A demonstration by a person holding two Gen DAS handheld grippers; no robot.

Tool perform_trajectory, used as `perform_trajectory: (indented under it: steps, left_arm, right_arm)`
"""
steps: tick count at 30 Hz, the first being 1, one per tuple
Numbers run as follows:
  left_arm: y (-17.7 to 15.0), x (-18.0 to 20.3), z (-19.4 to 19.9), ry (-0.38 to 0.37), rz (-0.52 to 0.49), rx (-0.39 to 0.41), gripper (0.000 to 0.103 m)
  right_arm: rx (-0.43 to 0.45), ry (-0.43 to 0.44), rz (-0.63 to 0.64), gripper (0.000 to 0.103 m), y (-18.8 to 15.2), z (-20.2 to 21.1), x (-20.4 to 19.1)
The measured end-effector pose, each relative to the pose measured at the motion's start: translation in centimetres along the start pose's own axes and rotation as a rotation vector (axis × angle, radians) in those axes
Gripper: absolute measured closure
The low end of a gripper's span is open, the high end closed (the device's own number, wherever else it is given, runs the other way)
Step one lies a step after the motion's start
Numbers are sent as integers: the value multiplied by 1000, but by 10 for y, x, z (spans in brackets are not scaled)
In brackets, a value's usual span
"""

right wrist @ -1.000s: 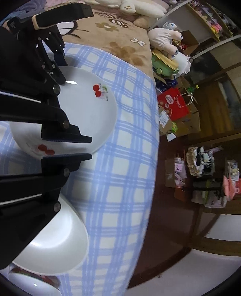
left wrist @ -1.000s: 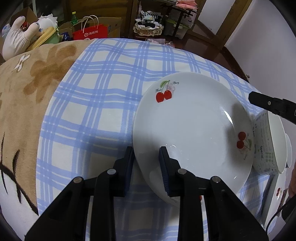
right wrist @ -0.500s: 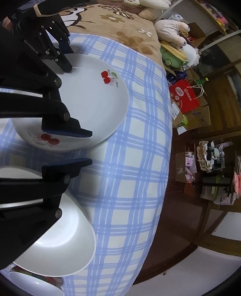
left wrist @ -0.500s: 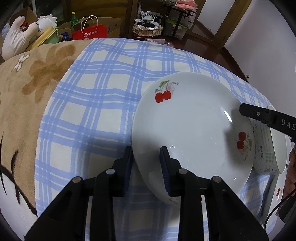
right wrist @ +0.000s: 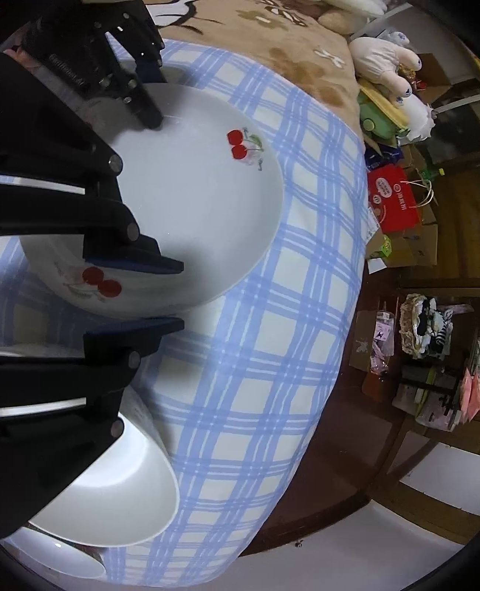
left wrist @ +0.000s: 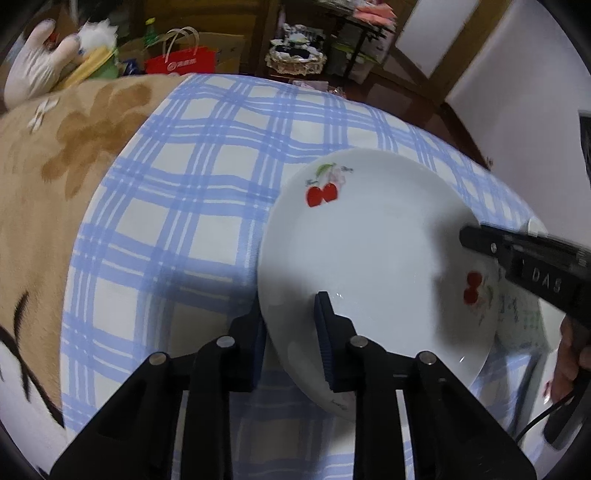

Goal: Organize plates and bowls
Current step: 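Carry the cherry plate in the right tool back toward the other dishes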

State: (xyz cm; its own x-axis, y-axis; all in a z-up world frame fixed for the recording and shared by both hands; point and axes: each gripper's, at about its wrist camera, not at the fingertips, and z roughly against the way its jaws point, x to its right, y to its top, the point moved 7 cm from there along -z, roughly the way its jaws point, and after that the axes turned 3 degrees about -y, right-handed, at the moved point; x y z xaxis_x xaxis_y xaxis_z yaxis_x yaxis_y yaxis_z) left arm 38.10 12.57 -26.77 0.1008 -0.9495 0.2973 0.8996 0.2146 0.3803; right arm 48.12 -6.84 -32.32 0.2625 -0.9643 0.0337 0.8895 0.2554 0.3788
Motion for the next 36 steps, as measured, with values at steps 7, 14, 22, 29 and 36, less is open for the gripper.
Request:
perform_trajectory:
  steps: [7, 14, 22, 29, 36]
  left_arm:
    - [-3, -12, 7, -50, 37, -5, 86]
    - [-6, -15, 17, -33, 49, 7, 86]
    - [-15, -10, 35, -23, 16, 26, 87]
    - [-25, -9, 45, -29, 20, 16, 87]
    - [-35, 6, 67, -29, -25, 47, 88]
  right_arm:
    - [16, 27, -18, 92, -9, 7, 3]
    - [44, 86, -55, 94, -21, 15, 2]
    - [78, 173, -138, 95, -34, 31, 6]
    - [75, 190, -136, 96, -51, 40, 6]
    - [87, 239, -206, 96, -70, 54, 17]
